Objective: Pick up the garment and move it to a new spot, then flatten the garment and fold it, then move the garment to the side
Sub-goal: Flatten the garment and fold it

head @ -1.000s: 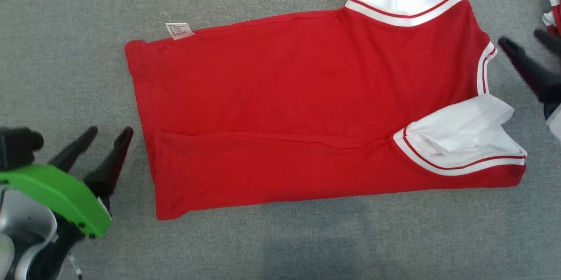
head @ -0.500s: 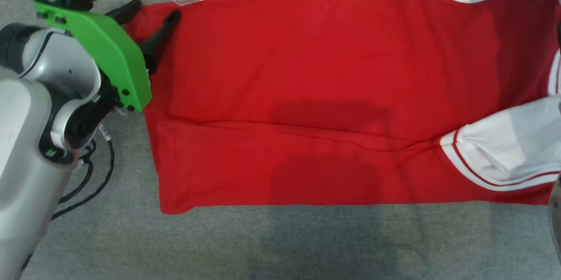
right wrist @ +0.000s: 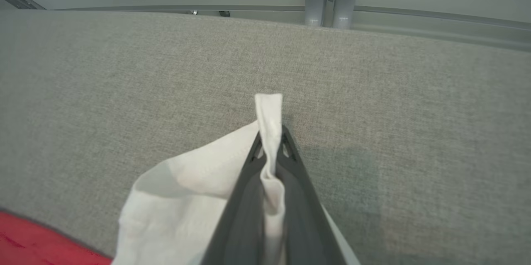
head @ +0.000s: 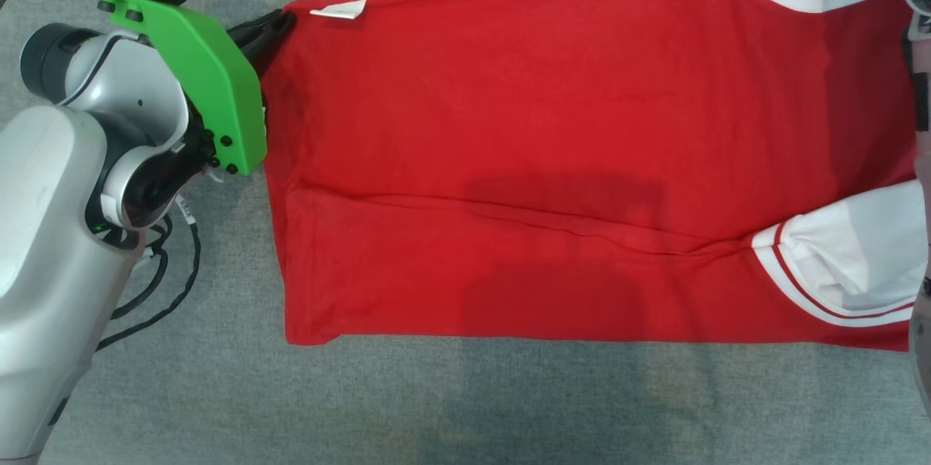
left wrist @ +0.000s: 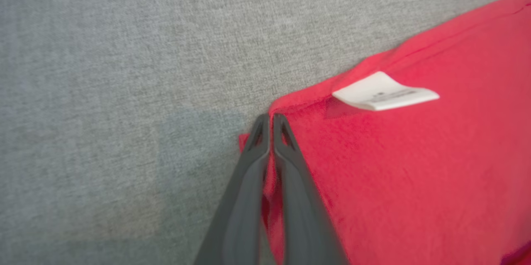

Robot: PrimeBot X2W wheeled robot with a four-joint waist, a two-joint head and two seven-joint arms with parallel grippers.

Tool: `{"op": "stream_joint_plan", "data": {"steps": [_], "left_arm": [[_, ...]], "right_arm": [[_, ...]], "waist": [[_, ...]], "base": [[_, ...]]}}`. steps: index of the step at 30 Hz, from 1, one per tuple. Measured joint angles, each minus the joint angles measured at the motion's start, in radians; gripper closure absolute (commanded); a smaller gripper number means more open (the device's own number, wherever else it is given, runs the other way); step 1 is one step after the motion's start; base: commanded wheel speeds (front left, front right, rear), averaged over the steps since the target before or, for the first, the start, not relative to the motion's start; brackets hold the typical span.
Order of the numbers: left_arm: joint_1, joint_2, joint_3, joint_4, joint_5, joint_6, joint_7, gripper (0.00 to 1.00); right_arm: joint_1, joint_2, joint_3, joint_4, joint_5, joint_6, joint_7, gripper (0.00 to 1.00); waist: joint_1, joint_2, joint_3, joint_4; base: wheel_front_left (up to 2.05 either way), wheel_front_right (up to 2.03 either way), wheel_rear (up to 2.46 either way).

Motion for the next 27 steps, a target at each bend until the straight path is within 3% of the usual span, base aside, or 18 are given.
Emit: {"op": "stream_joint_plan", "data": {"steps": [11, 19, 27], "left_arm": [[0.109, 0.059, 0.023, -0.070, 0.002, 0.002, -0.073, 1.00], [0.240, 0.101, 0.061, -0.176, 0.040, 0.050, -0.210, 1.00], [0.434, 0.143, 0.073, -0.291, 0.112, 0.128, -0.348, 1.00]], "right_arm": [[0.152, -0.055, -0.037, -0.210, 0.219, 0.000, -0.116, 1.00], [0.459, -0.072, -0.116, -0.454, 0.342, 0.000, -0.171, 1.00], [0.777, -0.015, -0.157, -0.613, 0.392, 0.000, -0.210, 1.00]], "waist": [[-0.0001, 0.0000, -0.069, -0.057], [-0.0001, 0.0000, -0.147, -0.086], [-0.0002, 0.0000, -0.218, -0.124]], "base": [[0.00, 0.00, 0.00], [0.00, 0.00, 0.00], [0.00, 0.00, 0.00]]}}
